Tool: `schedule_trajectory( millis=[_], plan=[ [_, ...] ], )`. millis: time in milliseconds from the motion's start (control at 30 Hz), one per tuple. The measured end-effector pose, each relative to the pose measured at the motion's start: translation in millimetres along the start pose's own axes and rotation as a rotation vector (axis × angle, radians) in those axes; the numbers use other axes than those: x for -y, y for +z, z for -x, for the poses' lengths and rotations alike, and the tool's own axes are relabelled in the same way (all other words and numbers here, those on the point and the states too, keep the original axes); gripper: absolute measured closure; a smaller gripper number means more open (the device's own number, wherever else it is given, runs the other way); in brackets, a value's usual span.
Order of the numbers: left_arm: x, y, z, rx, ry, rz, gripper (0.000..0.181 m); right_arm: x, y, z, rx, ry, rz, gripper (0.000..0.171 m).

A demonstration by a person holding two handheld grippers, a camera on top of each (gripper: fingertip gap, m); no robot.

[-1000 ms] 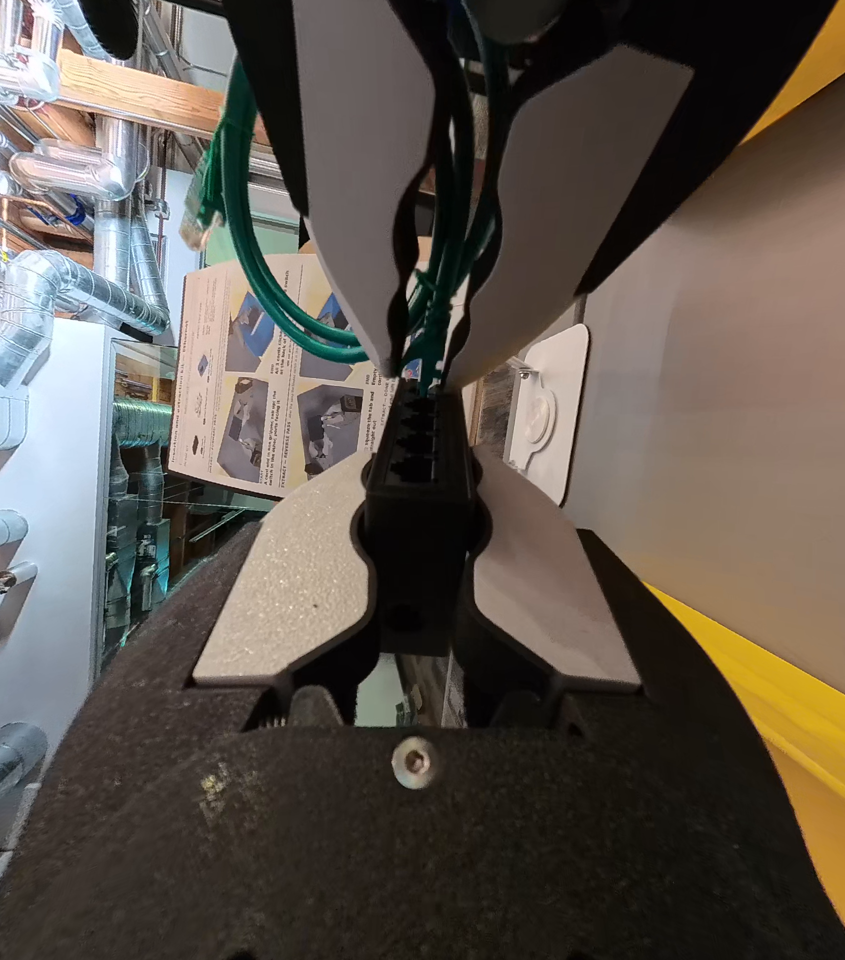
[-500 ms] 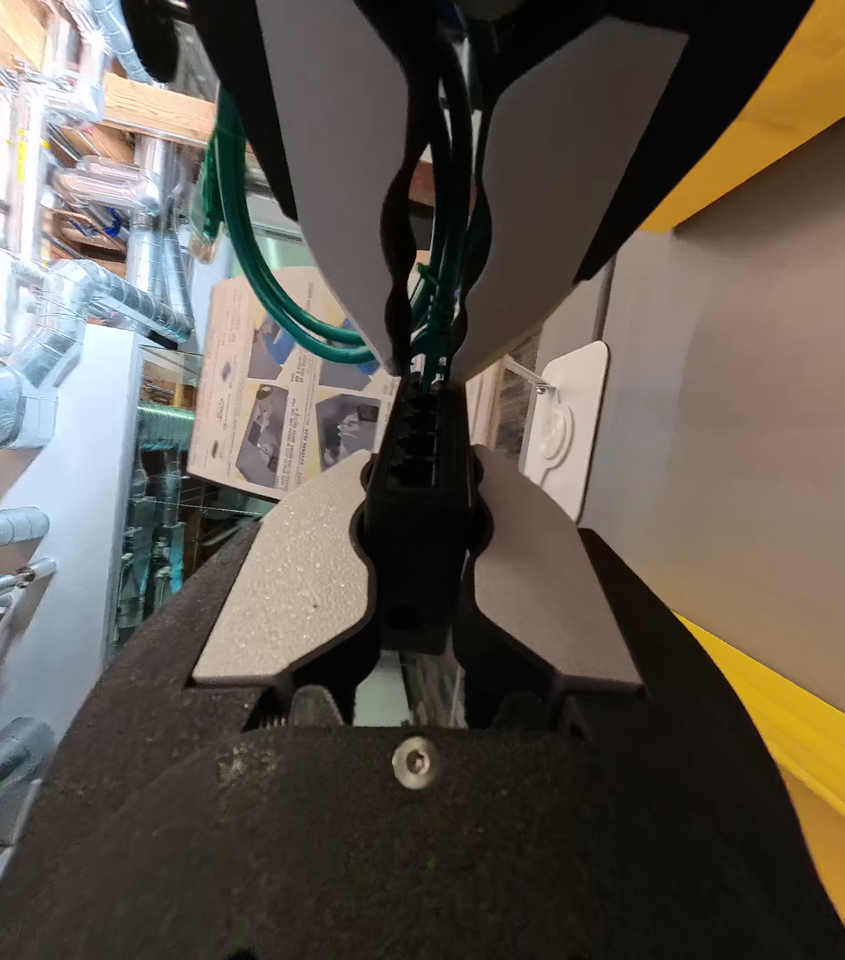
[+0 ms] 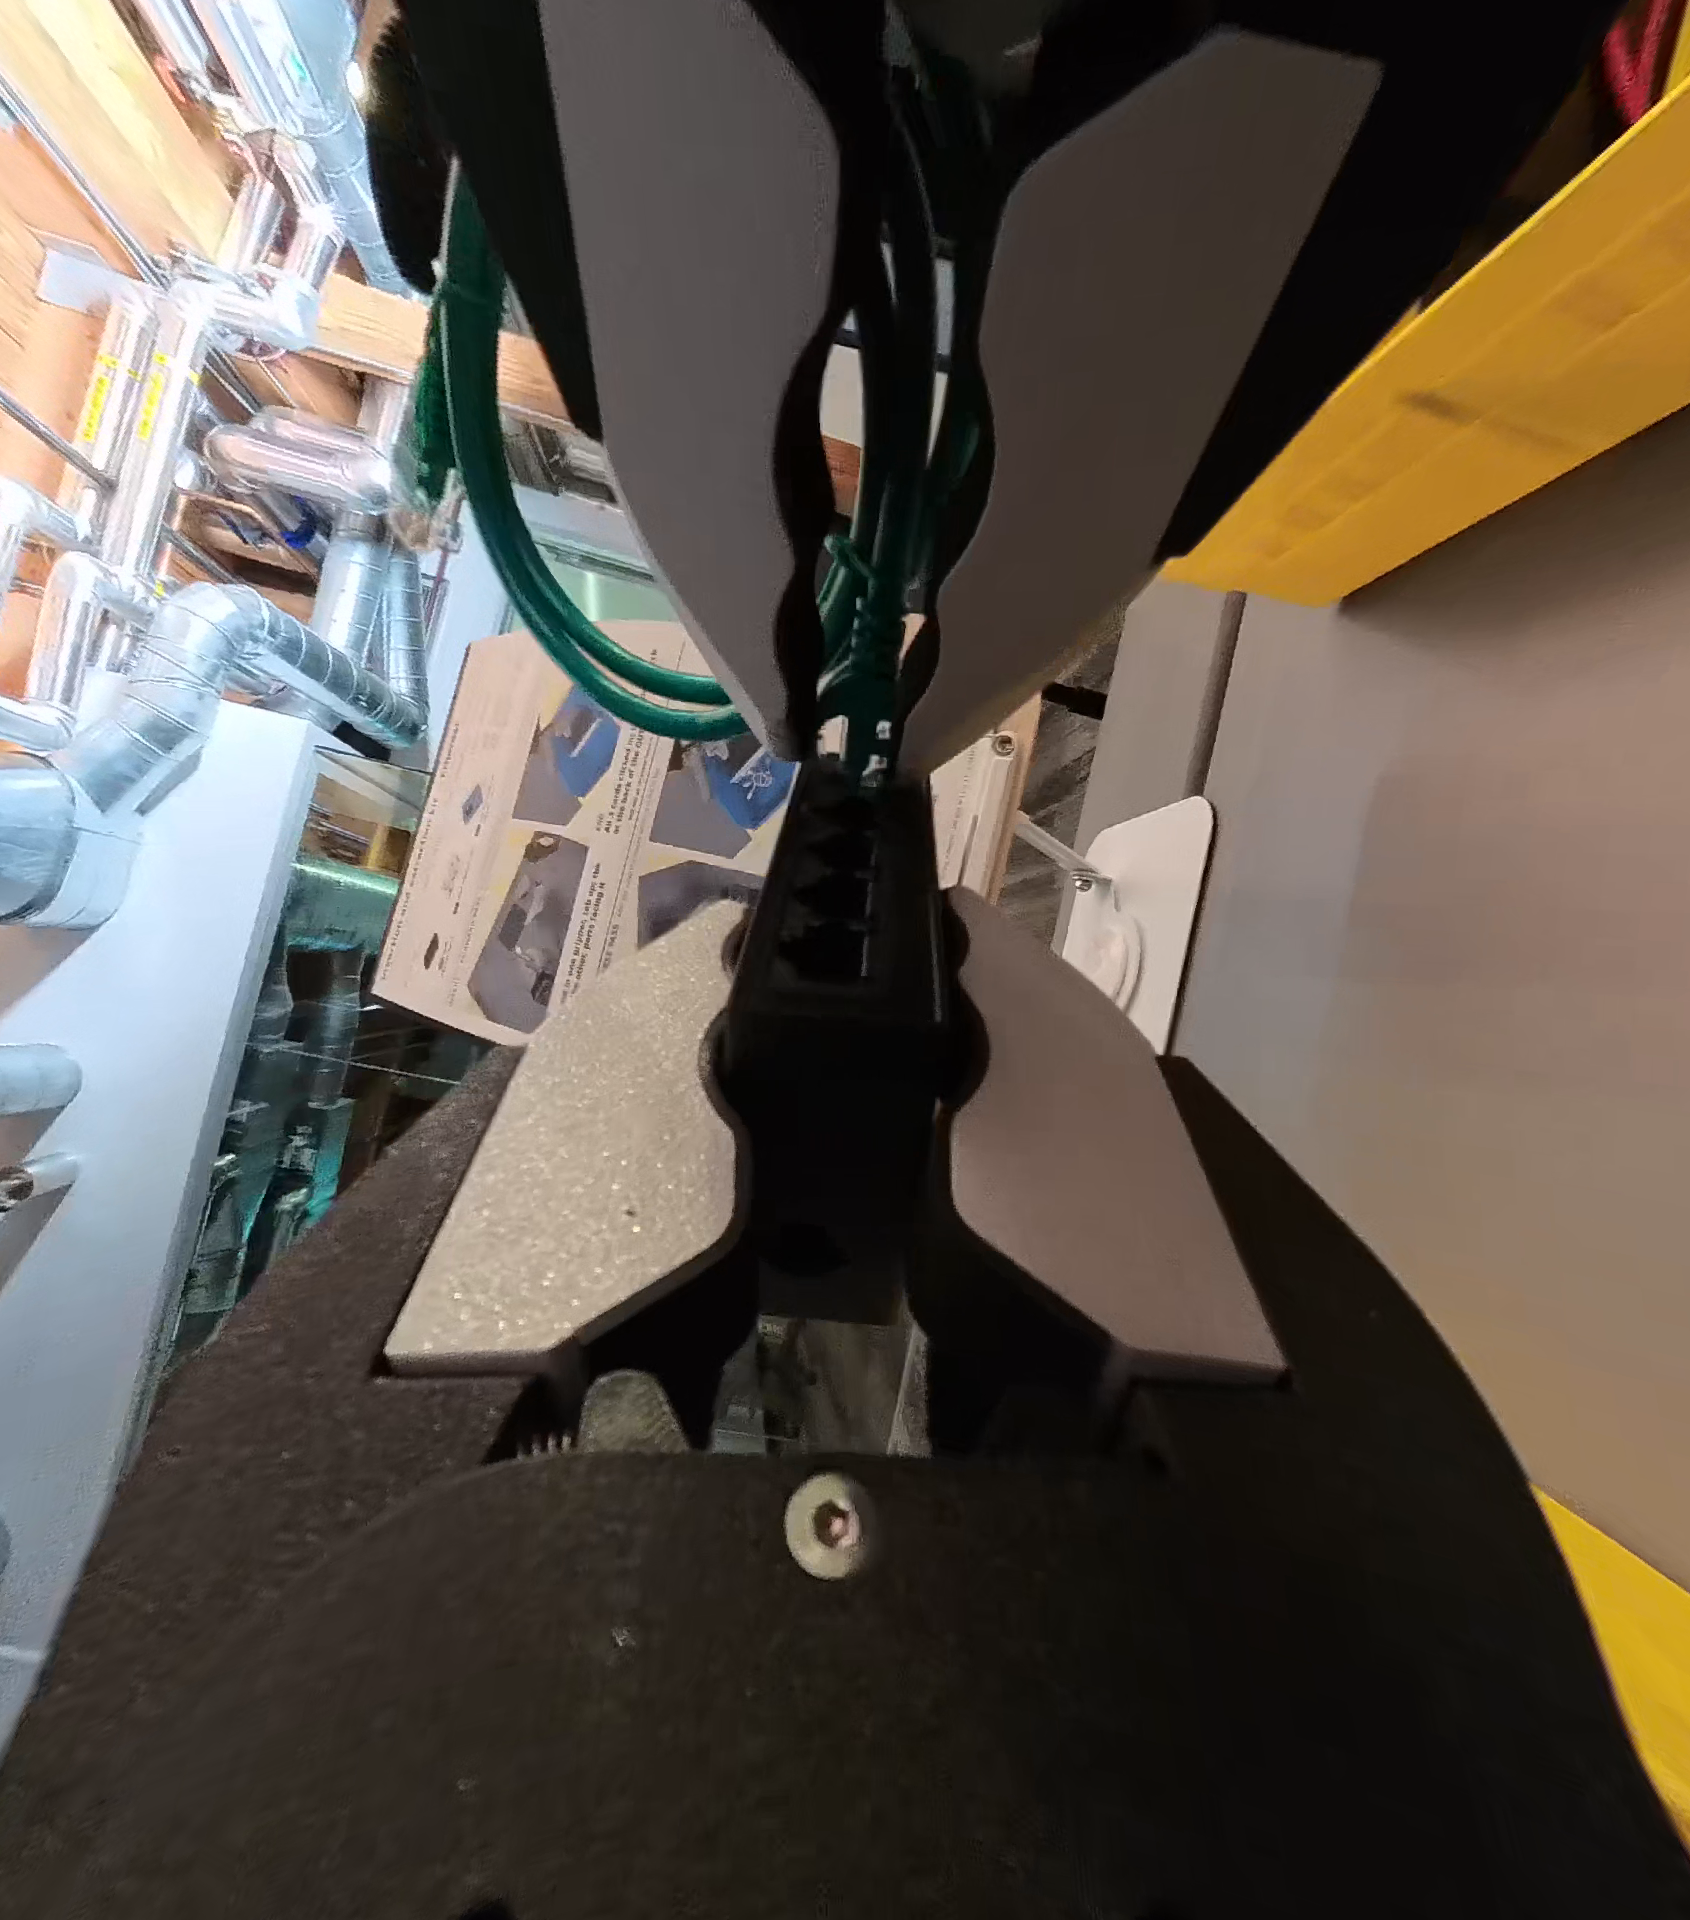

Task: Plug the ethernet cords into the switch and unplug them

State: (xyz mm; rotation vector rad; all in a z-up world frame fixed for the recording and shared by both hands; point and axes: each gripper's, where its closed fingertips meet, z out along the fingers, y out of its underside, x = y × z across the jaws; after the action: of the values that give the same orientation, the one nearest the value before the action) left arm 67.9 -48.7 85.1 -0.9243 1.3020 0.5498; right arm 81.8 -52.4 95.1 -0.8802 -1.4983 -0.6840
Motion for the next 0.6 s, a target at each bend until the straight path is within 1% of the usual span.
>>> schedule_trajectory(
  millis=[200, 300, 600],
  plan=[
    [-0.2, -2.5, 7.2, 0.041, 0.018, -0.012, 0.151, -0.7, -1.3, -7.9, -0.021, -0.016, 0.017, 0.153],
    [1.3, -5.1, 11.9, 0.070, 0.030, -0.028, 0.151, 1.3, -2.7, -11.1, -0.033, -0.035, 0.007, 0.156],
    [3.2, -10.1, 18.4, 0.086, 0.037, -0.029, 0.151, 7.5, -4.6, -16.1, -0.059, -0.086, -0.009, 0.156]
  ],
)
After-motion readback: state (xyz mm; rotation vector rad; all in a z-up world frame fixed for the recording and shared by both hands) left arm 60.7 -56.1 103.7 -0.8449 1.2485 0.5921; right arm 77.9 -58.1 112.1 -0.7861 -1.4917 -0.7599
